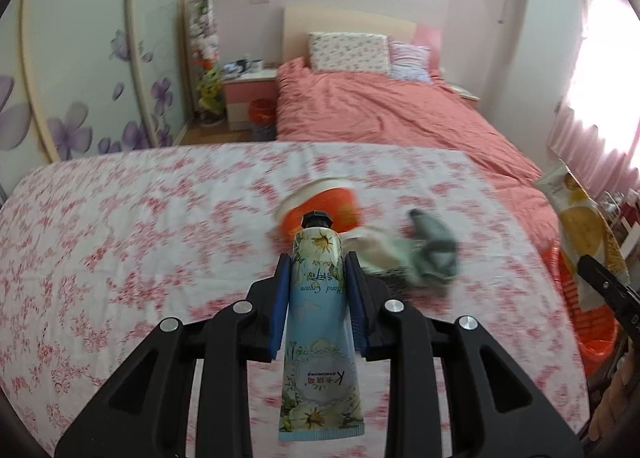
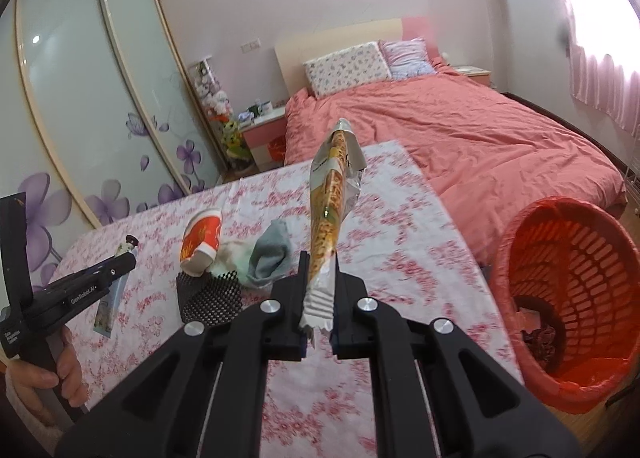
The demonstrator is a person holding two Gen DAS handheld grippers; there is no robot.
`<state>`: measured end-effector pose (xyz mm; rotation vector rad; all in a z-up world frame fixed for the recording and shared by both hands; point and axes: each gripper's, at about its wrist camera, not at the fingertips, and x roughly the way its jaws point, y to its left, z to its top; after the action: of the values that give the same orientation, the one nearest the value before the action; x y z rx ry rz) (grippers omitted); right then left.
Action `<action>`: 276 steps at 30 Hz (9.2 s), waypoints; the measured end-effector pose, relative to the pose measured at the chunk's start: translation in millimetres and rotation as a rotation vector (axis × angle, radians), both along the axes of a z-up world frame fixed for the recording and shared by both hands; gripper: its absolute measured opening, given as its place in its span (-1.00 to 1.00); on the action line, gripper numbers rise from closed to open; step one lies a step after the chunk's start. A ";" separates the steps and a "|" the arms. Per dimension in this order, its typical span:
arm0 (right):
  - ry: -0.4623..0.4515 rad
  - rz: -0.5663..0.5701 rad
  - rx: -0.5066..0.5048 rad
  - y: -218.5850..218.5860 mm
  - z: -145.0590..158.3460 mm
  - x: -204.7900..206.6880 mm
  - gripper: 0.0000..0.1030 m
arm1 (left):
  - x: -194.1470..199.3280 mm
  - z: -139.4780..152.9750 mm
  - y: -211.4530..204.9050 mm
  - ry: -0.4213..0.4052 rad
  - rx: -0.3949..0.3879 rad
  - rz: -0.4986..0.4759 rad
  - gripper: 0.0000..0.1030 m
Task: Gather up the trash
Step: 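Carry both items to the orange basket and open both tools inside, then move both open tools back over the bed, then grasp the black mesh pad with the left tool while the right grasps the grey-green sock, then carry the mesh pad and sock over the orange basket with both tools, then open both tools over the basket and move them back to the bed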
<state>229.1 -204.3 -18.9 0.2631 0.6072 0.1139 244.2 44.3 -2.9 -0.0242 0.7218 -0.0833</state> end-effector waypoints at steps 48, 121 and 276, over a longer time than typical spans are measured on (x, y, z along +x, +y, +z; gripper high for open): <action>0.031 -0.385 0.136 -251.7 -58.5 -69.1 -0.64 | -20.1 -32.9 -335.7 0.085 -0.056 -0.637 -0.43; 0.138 0.015 -0.080 74.6 -60.3 74.4 0.64 | 3.9 -66.0 82.4 0.088 -0.011 0.070 0.19; 0.037 -0.424 -0.049 -186.0 -55.3 -57.5 0.69 | 4.2 -38.3 -176.4 0.077 0.044 -0.259 0.74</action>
<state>171.5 -390.2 -74.2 0.3418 0.5783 -0.3149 248.4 -132.1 -41.2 0.1085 0.8009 -0.3157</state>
